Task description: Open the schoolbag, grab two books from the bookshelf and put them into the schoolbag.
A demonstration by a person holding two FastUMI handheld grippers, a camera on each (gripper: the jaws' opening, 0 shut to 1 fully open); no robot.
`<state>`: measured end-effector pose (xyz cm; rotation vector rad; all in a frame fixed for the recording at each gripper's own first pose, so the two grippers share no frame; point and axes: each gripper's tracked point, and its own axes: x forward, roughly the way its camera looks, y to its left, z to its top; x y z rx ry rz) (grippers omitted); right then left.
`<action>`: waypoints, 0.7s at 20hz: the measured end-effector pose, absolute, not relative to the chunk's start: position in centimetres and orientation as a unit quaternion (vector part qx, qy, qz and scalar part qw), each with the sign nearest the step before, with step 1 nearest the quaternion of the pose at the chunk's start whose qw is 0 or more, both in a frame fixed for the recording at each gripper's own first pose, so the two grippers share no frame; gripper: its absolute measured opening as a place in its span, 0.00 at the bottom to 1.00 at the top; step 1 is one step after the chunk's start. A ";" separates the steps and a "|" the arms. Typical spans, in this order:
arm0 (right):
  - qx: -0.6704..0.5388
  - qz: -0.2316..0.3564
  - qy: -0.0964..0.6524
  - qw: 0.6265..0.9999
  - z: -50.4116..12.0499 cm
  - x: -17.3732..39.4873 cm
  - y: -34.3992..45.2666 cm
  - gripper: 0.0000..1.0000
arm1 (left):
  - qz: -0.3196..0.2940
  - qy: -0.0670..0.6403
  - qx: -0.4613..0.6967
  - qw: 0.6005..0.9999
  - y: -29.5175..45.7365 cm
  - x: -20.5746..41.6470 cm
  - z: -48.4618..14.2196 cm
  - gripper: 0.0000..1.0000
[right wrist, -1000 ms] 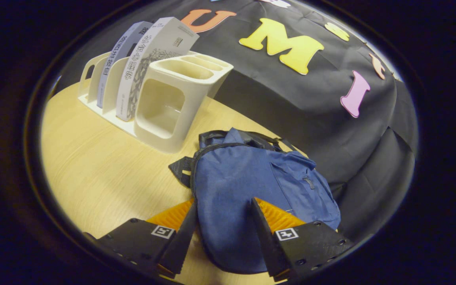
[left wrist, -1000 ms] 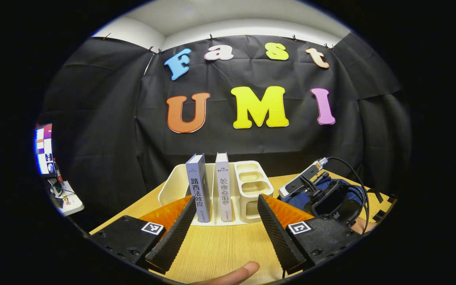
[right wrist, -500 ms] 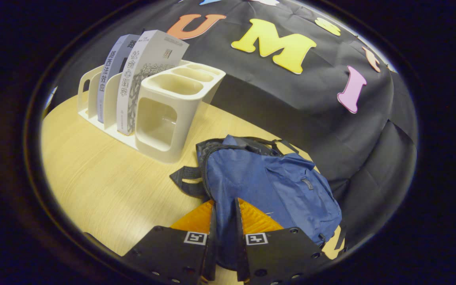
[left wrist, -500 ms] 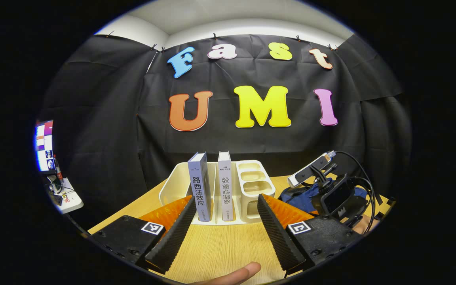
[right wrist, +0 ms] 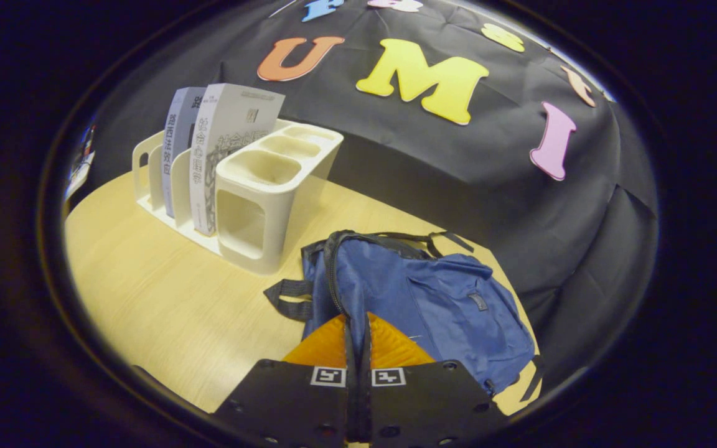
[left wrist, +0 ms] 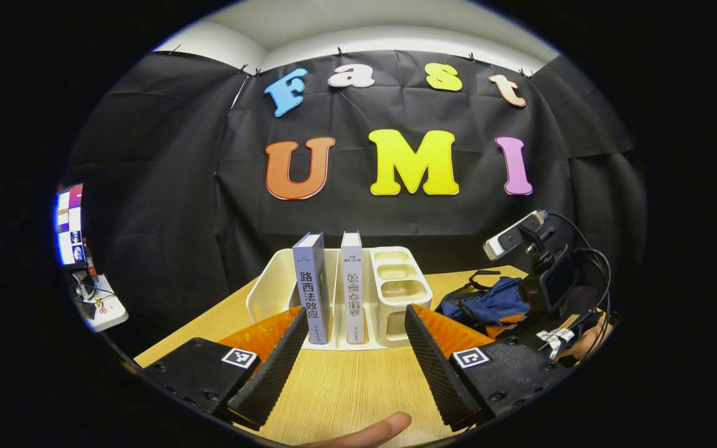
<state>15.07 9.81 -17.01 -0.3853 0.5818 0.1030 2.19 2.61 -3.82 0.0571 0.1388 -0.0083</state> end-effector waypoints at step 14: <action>-0.115 0.056 0.177 0.976 -5.3 17.1 -0.8 0.00 | -0.005 0.113 0.036 0.993 1.5 4.8 -6.9 0.99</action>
